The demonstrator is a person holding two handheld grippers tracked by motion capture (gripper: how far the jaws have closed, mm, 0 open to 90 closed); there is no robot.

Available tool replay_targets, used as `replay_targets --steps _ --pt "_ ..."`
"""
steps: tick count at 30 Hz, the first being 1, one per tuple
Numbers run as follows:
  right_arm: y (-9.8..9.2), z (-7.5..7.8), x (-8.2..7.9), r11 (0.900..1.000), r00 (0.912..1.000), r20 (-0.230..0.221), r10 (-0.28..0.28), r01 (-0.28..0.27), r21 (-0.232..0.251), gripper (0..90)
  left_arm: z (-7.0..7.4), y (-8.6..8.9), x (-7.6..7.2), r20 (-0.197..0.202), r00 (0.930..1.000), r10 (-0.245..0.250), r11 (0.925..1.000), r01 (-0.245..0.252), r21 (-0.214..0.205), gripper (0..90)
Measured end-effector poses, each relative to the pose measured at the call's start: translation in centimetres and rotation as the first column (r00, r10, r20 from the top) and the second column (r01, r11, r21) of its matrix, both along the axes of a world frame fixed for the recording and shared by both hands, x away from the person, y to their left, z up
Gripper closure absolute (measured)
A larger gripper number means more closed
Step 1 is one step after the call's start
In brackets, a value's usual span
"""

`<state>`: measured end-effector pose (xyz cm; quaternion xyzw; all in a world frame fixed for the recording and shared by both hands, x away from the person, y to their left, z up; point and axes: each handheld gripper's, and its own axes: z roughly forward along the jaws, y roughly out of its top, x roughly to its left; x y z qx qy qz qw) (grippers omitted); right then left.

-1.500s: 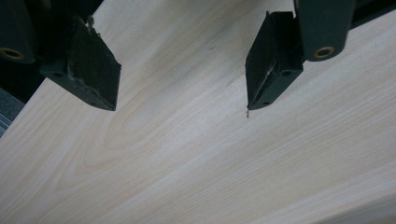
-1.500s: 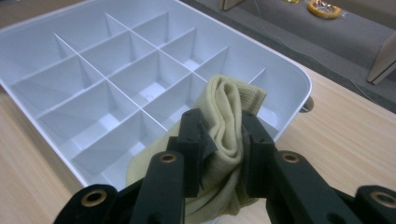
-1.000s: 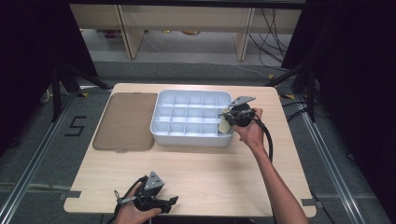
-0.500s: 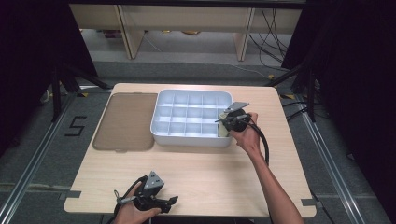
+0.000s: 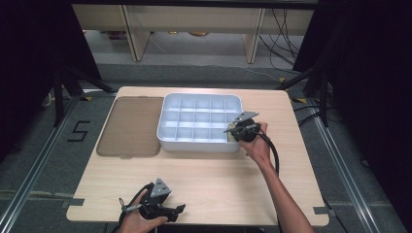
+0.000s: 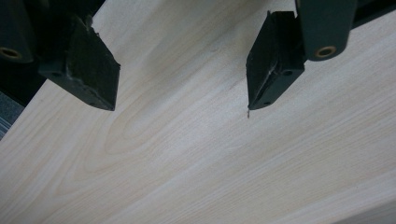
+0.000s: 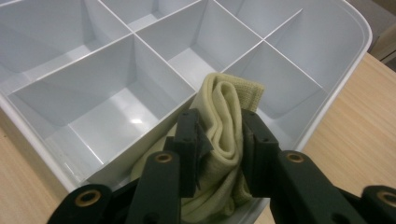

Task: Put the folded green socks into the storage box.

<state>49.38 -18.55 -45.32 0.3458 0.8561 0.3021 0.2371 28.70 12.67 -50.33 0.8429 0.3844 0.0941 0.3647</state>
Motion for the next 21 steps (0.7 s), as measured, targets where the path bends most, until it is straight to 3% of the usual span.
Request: replay_targets --steps 2,6,9,10,11,14,17,18,19,21 --pt "-0.3 0.2 0.1 0.9995 0.9999 -0.004 -0.014 0.014 0.029 62.3 0.0 0.0 0.0 0.001 1.0000 -0.004 1.0000 0.004 0.001 25.1" --pt "-0.6 0.6 -0.1 0.9961 0.9992 -0.023 -0.033 0.035 0.081 60.0 0.0 0.0 0.0 0.002 1.0000 0.007 1.0000 -0.007 0.001 25.0" --pt "-1.1 1.1 -0.1 0.9901 0.9995 -0.006 -0.030 0.031 0.137 60.0 0.1 0.0 0.0 -0.006 0.9999 0.012 0.9999 -0.012 -0.010 25.0" --pt "-1.3 1.5 -0.2 0.9859 0.9986 -0.027 -0.046 0.049 0.160 60.1 0.1 0.1 0.1 0.002 1.0000 0.006 1.0000 -0.006 -0.005 25.0" --pt "-1.4 1.6 0.0 0.9853 0.9992 -0.002 -0.040 0.040 0.166 60.9 0.1 0.1 0.0 0.005 0.9999 0.009 0.9999 -0.009 -0.006 25.0" --pt "-1.5 2.2 0.2 0.9795 0.9988 0.009 -0.048 0.045 0.197 68.6 0.2 0.1 0.0 0.004 0.9999 0.013 0.9997 -0.013 -0.019 25.0" --pt "-1.5 2.7 0.4 0.9797 0.9991 0.011 -0.041 0.038 0.197 79.0 0.2 0.2 0.0 0.003 1.0000 0.006 1.0000 -0.006 -0.007 25.0" --pt "-1.4 2.8 0.5 0.9797 0.9988 -0.014 -0.048 0.050 0.194 80.5 0.1 0.1 0.0 0.004 1.0000 0.005 1.0000 -0.005 -0.007 25.0" --pt "-1.3 2.5 0.7 0.9827 0.9992 -0.002 -0.039 0.039 0.181 81.7 0.1 0.1 0.0 0.004 1.0000 0.003 1.0000 -0.003 -0.005 25.0" --pt "-1.0 2.0 0.9 0.9869 0.9977 -0.051 -0.044 0.051 0.153 82.8 0.2 0.2 0.0 0.004 1.0000 0.004 1.0000 -0.004 -0.007 25.0"
